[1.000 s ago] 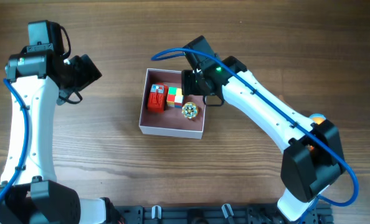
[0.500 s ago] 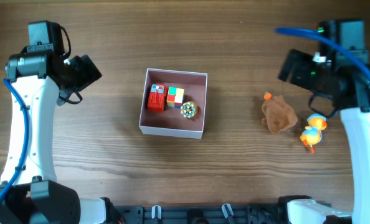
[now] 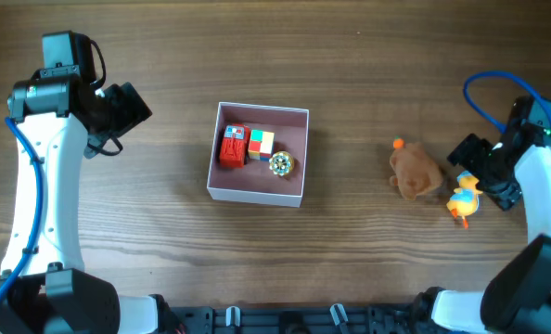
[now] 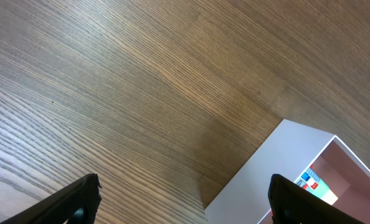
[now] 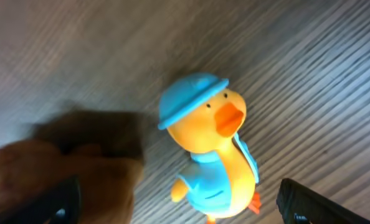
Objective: Pack container
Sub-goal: 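Move the right gripper to the yellow duck and grasp it, then place the yellow duck into the box's right side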
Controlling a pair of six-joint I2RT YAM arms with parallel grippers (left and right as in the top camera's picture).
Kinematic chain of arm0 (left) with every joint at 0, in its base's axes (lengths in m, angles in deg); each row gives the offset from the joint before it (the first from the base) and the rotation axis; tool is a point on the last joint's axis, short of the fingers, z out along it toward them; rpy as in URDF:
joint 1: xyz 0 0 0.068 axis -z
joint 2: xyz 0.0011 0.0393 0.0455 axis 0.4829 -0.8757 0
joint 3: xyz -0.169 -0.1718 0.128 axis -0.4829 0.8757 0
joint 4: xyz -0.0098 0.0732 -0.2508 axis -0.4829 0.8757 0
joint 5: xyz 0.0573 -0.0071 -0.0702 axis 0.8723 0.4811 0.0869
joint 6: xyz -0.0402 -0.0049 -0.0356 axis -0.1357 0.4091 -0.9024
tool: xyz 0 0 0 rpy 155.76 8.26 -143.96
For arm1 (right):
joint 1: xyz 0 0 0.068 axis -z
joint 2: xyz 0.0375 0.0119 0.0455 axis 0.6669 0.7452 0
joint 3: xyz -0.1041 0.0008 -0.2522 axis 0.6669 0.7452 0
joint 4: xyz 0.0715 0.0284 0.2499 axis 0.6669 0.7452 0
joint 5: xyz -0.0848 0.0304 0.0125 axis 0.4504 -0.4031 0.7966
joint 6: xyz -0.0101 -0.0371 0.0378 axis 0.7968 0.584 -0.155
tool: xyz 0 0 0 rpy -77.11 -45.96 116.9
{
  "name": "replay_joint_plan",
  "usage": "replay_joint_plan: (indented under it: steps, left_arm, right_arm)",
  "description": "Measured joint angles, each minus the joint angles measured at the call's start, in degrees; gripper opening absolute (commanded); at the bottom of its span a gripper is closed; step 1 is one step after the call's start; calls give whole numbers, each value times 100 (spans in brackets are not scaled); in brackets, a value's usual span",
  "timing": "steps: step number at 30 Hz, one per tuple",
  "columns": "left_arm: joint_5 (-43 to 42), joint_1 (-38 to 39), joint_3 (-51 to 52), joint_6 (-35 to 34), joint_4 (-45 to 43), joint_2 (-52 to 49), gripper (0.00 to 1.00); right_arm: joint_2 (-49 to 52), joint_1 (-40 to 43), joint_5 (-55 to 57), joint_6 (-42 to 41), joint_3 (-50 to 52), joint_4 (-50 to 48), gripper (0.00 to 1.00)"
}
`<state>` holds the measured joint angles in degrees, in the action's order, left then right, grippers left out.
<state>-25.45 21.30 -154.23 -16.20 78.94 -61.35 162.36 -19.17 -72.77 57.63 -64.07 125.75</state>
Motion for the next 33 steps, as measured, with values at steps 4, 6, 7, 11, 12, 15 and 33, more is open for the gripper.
replay_joint_plan:
  steps: [4, 6, 7, 11, 12, 15, 33]
  left_arm:
    - [0, 0, 0, 0, 28, 0, 88]
    - [0, 0, 0, 2, 37, 0, 88]
    - [0, 0, 0, 2, 44, 0, 87]
    - [0, 0, 0, 4, 63, 0, 87]
    - [0, 0, 0, 20, 66, 0, 87]
    - [0, 0, 0, 24, 68, 0, 87]
    - [0, 0, 0, 44, 83, -4, 87]
  right_arm:
    - [737, 0, -4, 127, 151, -299, 99]
    - [1106, 2, -2, 181, 160, -372, 81]
    - [1163, 2, 0, 214, 162, -369, 62]
    - [1200, 39, 94, 249, 160, -339, 6]
    - [1200, 39, 105, 247, 160, -302, 4]
    - [1198, 37, 17, 254, 52, -13, 4]
    - [-1154, -4970, -564, -879, -1963, -476, 5]
